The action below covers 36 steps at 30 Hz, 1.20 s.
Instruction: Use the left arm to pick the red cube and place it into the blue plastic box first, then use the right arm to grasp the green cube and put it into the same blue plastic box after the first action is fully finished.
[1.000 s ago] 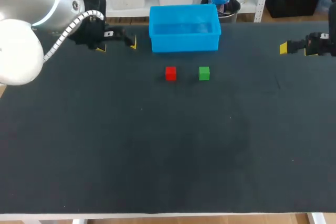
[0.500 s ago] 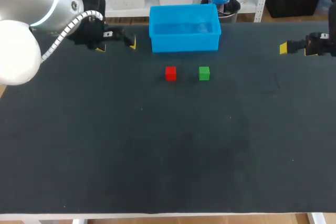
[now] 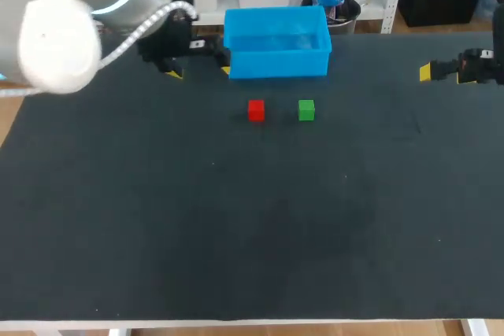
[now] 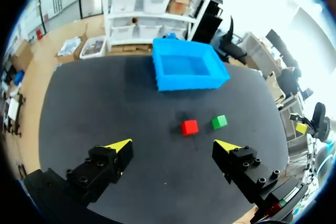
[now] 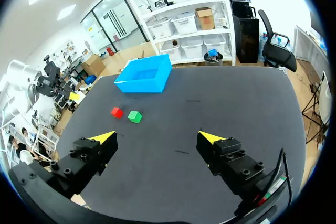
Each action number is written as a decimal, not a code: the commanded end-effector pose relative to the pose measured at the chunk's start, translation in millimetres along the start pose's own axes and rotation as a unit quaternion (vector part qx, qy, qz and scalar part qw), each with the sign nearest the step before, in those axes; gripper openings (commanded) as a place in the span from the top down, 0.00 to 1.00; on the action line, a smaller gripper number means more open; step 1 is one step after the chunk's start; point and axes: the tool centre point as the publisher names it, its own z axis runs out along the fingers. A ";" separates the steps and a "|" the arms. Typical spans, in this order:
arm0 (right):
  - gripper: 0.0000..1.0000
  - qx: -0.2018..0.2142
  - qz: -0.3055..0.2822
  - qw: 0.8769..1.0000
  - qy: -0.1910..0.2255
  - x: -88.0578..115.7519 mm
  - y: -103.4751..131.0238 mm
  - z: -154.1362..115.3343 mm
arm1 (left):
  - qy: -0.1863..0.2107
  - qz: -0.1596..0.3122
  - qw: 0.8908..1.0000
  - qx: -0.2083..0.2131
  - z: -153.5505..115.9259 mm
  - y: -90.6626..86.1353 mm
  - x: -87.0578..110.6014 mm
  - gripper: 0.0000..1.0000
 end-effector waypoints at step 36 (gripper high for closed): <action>0.00 0.001 0.000 1.000 0.001 -0.4 0.3 0.5 | 0.062 -0.026 0.992 -0.105 108.9 -54.3 2.7 0.00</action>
